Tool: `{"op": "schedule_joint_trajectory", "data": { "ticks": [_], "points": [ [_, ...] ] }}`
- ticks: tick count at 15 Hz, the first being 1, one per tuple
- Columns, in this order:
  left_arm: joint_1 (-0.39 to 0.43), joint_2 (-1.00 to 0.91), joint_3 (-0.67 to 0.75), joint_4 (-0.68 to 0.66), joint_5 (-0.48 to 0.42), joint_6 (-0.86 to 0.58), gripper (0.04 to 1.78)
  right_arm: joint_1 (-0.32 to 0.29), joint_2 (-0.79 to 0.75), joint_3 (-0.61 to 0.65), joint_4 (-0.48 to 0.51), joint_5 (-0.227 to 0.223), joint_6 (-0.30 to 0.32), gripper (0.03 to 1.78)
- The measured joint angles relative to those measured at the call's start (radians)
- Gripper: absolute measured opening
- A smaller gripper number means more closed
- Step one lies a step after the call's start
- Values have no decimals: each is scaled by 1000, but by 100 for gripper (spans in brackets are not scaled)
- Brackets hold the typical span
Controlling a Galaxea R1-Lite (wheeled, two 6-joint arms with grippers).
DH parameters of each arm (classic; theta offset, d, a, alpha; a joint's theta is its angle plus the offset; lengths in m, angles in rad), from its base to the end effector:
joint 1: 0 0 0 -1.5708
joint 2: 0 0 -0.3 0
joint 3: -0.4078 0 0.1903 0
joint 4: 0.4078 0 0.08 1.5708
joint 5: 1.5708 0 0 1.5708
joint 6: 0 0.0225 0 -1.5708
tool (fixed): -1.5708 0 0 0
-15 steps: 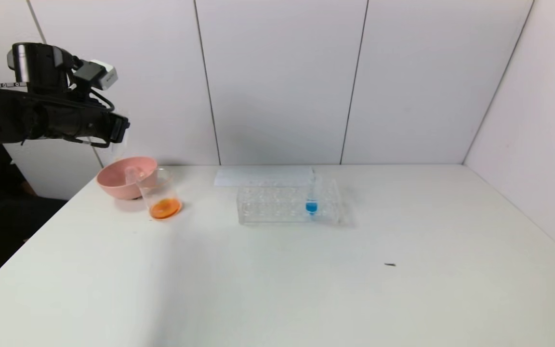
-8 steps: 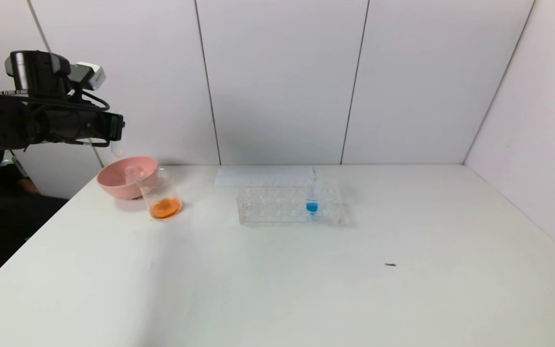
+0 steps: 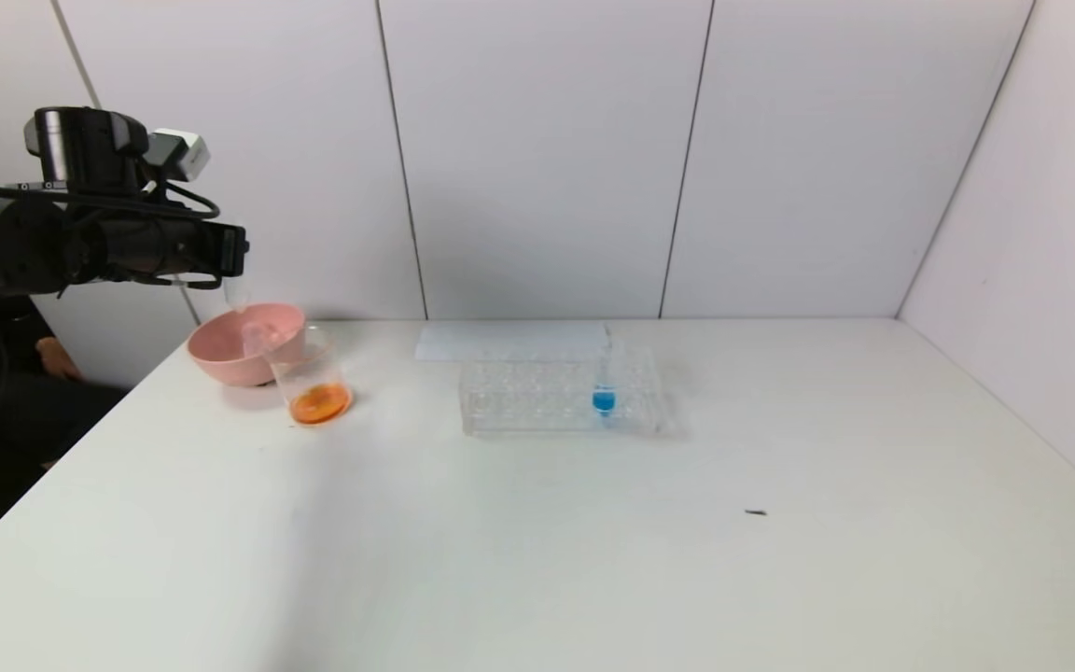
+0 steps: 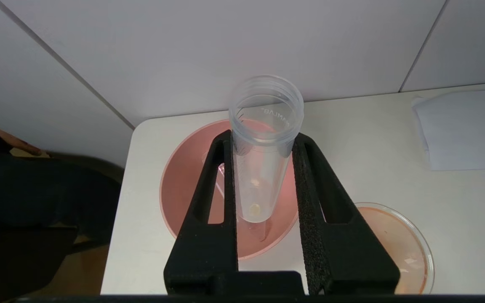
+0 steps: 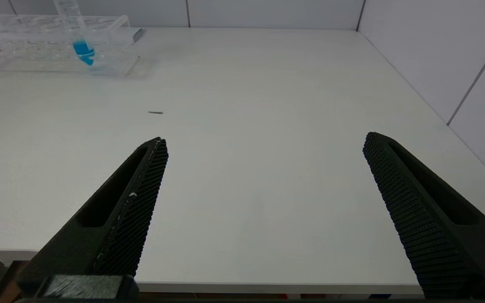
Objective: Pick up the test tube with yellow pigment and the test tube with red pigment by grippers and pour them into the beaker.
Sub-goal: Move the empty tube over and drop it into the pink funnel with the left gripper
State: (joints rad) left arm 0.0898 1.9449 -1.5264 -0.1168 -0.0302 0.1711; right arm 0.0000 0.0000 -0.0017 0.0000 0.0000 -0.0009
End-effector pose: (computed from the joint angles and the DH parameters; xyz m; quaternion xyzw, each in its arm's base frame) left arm 0.3962 0.0350 0.2468 0.0755 0.1520 0.0165 0.9854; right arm -0.0229 0.0000 0.0759 -0.0004 -0.0009 0.0000 1.0000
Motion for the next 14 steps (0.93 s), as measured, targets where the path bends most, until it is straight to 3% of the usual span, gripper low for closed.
{"op": "schedule_joint_trajectory", "data": {
  "ticks": [14],
  "points": [
    [49, 55, 29, -56, -1, -4, 44, 0, 0, 0, 0, 0, 0, 170]
  ]
}}
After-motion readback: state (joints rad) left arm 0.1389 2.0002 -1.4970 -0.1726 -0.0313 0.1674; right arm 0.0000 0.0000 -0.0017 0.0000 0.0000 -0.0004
